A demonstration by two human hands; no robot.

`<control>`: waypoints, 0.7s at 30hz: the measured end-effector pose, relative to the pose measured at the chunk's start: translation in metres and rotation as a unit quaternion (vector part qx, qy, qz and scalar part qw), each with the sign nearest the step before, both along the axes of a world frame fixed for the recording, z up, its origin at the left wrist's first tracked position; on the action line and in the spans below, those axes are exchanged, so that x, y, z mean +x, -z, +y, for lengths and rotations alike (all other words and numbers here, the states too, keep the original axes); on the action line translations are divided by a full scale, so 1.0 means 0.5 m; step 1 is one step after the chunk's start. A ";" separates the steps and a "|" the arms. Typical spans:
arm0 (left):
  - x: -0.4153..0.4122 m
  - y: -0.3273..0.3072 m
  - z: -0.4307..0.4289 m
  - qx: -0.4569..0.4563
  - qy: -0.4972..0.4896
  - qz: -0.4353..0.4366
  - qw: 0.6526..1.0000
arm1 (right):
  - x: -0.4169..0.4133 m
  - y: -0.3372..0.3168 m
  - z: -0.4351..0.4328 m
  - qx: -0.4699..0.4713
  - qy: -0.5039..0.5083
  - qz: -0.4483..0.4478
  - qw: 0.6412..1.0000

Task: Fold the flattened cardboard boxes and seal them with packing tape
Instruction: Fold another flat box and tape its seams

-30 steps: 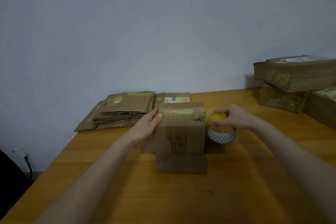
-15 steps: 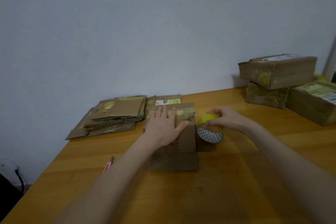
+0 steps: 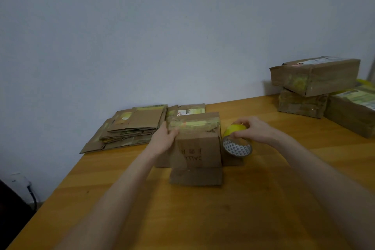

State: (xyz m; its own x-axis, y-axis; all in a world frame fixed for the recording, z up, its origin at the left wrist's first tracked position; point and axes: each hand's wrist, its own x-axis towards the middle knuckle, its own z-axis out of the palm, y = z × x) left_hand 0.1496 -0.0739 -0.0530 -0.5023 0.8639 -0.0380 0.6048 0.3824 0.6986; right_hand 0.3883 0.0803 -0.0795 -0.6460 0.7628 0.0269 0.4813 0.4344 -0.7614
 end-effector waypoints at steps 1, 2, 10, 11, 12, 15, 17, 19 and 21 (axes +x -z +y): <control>-0.012 0.002 0.000 0.004 -0.008 -0.055 0.998 | 0.000 0.000 0.000 -0.002 0.002 0.004 1.000; -0.016 0.001 -0.004 0.000 -0.009 -0.084 0.996 | 0.001 0.000 0.000 -0.008 0.005 0.006 1.000; 0.127 -0.051 0.024 0.115 0.131 0.354 0.919 | 0.025 -0.007 -0.011 0.003 0.030 -0.002 1.000; 0.158 -0.048 0.041 0.089 0.170 0.372 0.908 | 0.026 -0.010 -0.014 0.007 0.032 0.006 0.999; 0.185 -0.041 0.056 0.052 0.199 0.394 0.896 | 0.028 -0.013 -0.019 0.011 0.034 0.013 0.999; 0.202 -0.006 0.085 -0.034 0.218 0.442 0.869 | 0.038 -0.023 -0.027 0.031 0.044 0.020 0.998; 0.186 0.011 0.078 -0.027 0.217 0.460 0.861 | 0.048 -0.030 -0.031 0.035 0.044 0.018 0.998; 0.172 0.018 0.059 -0.011 0.227 0.453 0.862 | 0.058 -0.033 -0.031 0.030 0.031 0.018 0.999; 0.161 0.019 0.042 -0.014 0.230 0.455 0.860 | 0.065 -0.037 -0.036 0.021 0.007 0.021 1.000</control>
